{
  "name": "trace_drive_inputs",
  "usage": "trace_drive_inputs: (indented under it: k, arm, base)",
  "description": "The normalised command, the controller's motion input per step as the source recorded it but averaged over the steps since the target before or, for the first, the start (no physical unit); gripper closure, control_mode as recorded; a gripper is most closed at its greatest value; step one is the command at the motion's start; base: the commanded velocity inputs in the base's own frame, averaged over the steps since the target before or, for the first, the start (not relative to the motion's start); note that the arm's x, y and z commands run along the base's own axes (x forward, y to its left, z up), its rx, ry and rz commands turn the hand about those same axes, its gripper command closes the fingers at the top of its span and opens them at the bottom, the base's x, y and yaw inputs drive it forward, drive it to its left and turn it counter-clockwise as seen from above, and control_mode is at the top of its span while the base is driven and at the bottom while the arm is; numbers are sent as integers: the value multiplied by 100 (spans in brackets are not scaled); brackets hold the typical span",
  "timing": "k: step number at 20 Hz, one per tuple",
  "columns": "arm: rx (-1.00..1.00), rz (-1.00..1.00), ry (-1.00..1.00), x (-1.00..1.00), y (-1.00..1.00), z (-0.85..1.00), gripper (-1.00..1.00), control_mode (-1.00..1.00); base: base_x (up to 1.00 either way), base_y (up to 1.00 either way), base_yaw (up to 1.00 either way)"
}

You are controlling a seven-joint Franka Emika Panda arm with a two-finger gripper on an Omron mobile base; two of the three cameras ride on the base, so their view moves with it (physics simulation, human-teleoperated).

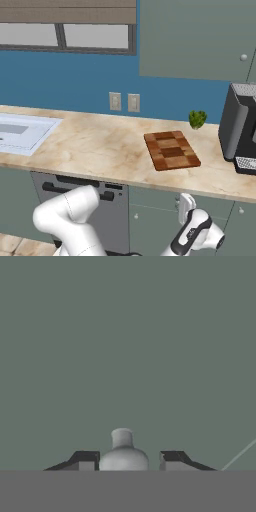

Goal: Open the drawer on the right and place the cutting tools on the cutting board.

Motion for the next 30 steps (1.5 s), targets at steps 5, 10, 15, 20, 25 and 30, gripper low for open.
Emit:
trace_drive_inputs:
  k: [5, 10, 15, 20, 25, 30]
  arm:
    - [2, -1, 0, 0, 0, 0, 100, -100]
    - [2, -2, 0, -1, 0, 0, 100, -100]
    - [1, -4, 0, -28, -14, 0, 100, -100]
    - [1, -6, 0, -55, -33, 0, 100, -100]
    - [1, -6, 0, -69, -40, 0, 100, -100]
    - [0, -7, -1, -80, -44, 0, 100, -100]
  base:
    - [0, 0, 0]
    - [0, 0, 0]
    - [0, 0, 0]
    - [0, 0, 0]
    - [0, 0, 0]
    - [0, 0, 0]
